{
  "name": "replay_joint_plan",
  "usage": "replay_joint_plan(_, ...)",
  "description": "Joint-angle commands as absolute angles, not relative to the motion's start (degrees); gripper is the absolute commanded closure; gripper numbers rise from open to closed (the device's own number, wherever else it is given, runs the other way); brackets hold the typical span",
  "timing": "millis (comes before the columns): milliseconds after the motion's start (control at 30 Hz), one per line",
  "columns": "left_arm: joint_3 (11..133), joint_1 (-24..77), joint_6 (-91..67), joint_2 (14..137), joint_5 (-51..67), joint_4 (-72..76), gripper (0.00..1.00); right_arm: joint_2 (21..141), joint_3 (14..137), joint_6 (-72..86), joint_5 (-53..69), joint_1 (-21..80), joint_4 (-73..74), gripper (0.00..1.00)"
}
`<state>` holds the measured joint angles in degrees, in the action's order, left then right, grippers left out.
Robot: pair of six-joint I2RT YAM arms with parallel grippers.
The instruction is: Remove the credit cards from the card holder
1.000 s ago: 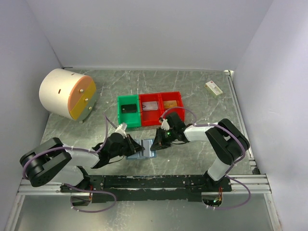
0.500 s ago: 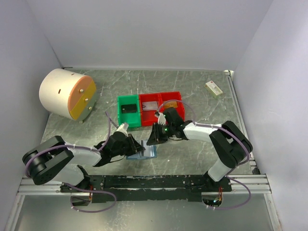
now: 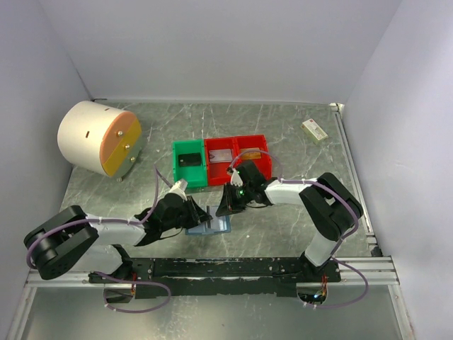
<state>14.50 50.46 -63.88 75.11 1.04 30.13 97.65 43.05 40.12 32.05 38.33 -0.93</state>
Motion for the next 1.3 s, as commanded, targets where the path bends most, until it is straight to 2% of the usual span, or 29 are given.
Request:
replay_joint_plan(0, 14.2, 50.8, -63.5, 74.4, -0.5, 29.4, 0.74, 99.3, 41.0, 39.6, 26.6, 38.5, 2.6, 0.87)
replay_joint_plan(333, 13.8, 50.8, -63.6, 69.5, -3.7, 23.7, 0.73, 100.1, 41.4, 39.2, 26.2, 38.4, 3.4, 0.88)
replay_joint_plan(633, 14.2, 50.7, -63.1, 70.1, -3.2, 23.5, 0.93, 100.4, 41.7, 39.2, 26.3, 38.4, 3.5, 0.88)
replay_joint_plan(1000, 14.6, 50.7, -63.6, 64.7, -7.6, 14.5, 0.93, 100.7, 42.1, 38.9, 25.8, 38.5, 4.2, 0.88)
replay_joint_plan(1267, 14.4, 50.8, -63.6, 65.0, -7.4, 14.2, 0.92, 97.9, 44.0, 37.5, 27.5, 38.4, 4.1, 0.88)
